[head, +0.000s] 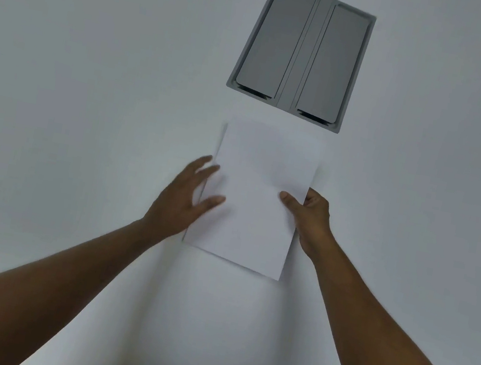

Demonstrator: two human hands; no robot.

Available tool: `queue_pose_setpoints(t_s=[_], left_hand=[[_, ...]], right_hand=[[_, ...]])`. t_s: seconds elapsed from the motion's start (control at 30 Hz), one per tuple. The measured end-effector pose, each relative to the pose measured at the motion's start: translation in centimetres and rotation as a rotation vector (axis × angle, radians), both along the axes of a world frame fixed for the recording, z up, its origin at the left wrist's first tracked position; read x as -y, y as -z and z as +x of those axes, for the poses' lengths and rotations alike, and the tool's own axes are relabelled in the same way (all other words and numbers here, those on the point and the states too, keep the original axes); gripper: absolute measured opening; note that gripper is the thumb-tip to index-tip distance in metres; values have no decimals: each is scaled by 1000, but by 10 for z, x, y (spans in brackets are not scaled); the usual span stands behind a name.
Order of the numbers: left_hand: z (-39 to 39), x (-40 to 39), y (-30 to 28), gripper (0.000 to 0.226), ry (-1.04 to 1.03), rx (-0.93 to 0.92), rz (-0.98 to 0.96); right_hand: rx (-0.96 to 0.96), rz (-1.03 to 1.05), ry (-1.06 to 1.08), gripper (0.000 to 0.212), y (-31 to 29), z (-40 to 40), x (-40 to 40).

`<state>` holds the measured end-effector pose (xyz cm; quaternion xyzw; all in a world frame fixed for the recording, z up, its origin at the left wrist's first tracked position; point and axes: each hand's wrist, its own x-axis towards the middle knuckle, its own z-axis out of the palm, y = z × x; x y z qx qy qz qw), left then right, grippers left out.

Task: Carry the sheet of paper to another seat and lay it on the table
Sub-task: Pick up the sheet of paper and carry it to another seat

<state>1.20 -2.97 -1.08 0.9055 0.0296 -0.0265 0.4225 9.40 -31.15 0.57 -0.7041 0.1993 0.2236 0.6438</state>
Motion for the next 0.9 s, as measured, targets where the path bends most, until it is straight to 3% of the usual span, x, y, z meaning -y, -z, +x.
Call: queue_pose_setpoints(t_s=[0.07,0.17,0.27,0.33,0.43,0.67,0.9], left_hand=[[14,0,-16,66,-191,-35,-148],[38,-6,-47,72,-393,-237,-518],[47,-15,-69,58,-370,-442,-795],[44,-15,-80,36,-321,-432,-832],[37,-9,-97,25,-392,-352,-924],[33,1,-122,29,-481,-282,-871],[36,57,-131,49,-239,-291,-842]], right_hand=[[0,46,-43,26,-13,-5,4],[-7,99,-114,30,-34,-14,9],[4,136,-158,30,-55,-29,10],[5,161,-153,32,-67,-42,9],[-34,178,-143,47,-80,-70,2],[-97,71,-147,52,-96,-156,3],[-45,-21,117,31,-121,-220,37]])
